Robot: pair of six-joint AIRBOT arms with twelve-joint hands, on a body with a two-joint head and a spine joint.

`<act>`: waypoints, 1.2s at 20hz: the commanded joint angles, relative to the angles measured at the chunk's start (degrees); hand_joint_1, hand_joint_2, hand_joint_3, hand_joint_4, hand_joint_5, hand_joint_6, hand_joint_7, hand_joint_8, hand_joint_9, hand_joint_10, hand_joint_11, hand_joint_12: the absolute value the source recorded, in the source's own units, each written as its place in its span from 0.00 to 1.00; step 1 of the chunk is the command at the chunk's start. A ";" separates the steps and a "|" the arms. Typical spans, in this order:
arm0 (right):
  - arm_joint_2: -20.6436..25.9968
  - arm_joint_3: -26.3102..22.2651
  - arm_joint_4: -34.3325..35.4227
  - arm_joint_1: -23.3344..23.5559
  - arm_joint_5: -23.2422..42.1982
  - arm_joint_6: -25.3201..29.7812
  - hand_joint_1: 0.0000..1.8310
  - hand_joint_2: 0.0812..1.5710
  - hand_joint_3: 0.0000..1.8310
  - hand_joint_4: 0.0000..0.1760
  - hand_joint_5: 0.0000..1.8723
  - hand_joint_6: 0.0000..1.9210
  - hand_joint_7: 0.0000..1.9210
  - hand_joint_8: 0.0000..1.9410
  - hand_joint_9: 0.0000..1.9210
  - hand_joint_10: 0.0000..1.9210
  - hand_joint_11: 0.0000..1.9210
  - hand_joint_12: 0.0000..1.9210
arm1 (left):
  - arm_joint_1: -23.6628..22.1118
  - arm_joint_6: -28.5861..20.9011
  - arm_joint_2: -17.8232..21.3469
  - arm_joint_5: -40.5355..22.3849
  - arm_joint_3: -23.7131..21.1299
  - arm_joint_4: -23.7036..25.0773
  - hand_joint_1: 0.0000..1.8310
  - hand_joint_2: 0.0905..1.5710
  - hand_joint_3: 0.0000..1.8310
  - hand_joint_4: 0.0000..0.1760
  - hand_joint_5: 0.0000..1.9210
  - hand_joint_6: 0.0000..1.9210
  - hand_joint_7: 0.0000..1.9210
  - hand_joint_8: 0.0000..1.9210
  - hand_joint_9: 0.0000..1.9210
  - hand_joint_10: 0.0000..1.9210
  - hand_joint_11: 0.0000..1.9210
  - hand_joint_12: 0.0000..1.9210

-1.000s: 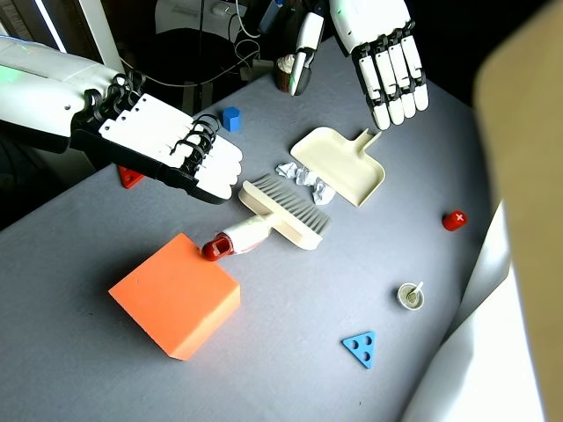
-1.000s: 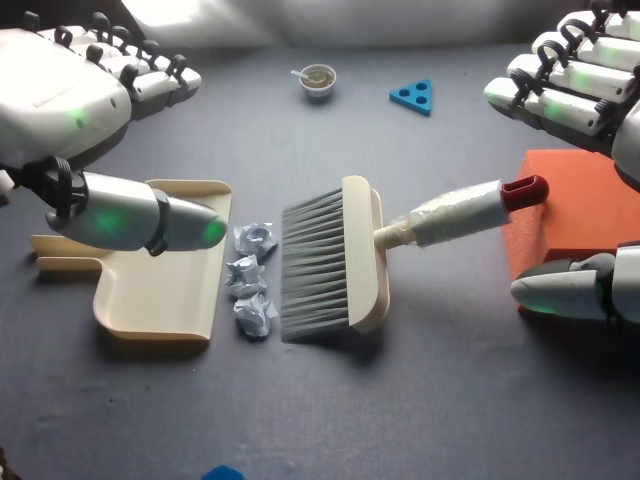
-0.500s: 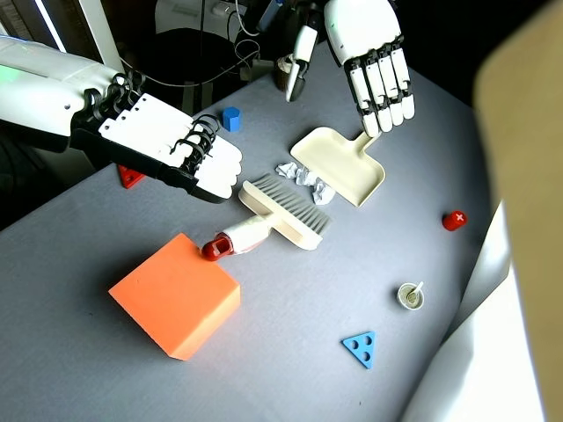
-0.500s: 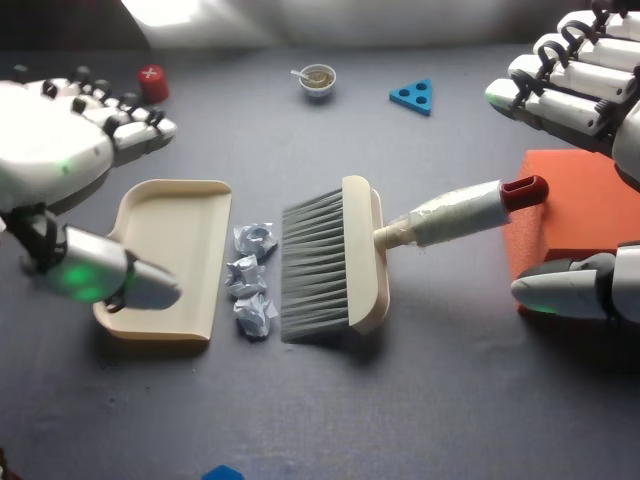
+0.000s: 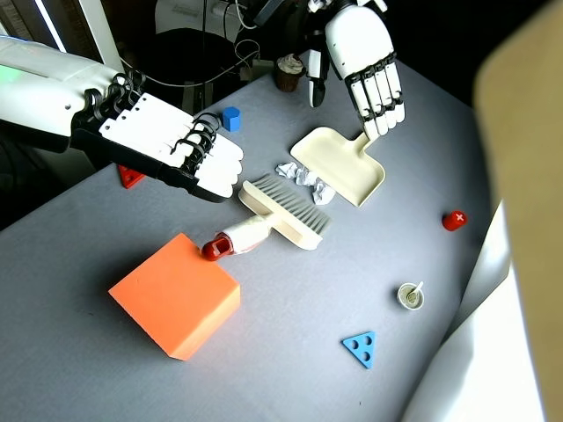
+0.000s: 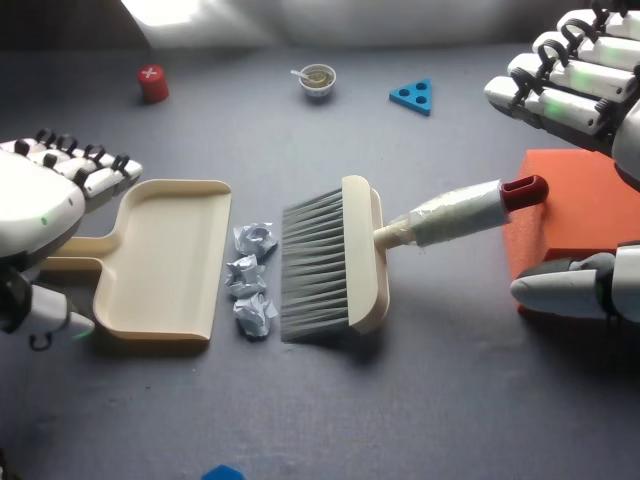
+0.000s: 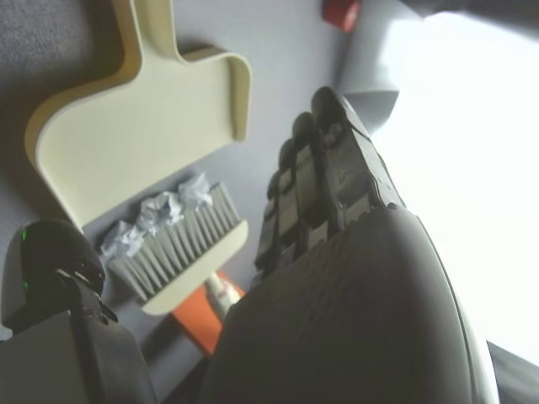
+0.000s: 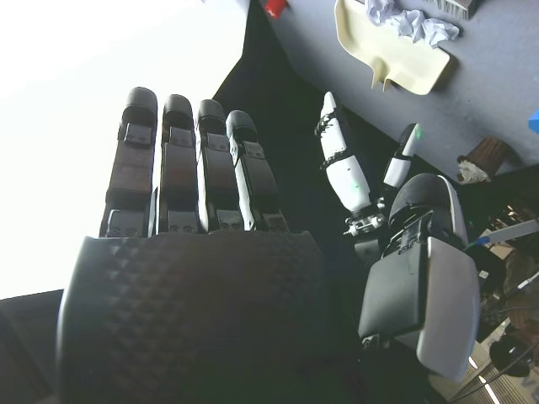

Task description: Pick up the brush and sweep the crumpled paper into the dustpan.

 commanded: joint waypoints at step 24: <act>0.50 0.00 -1.79 0.44 -6.14 -0.19 0.00 0.60 0.00 0.00 0.09 0.00 0.10 0.00 0.10 0.00 0.10 0.01 | 4.60 0.43 -10.44 -6.68 11.86 -1.14 0.51 0.69 0.00 0.00 0.21 0.01 0.13 0.00 0.11 0.00 0.00 0.29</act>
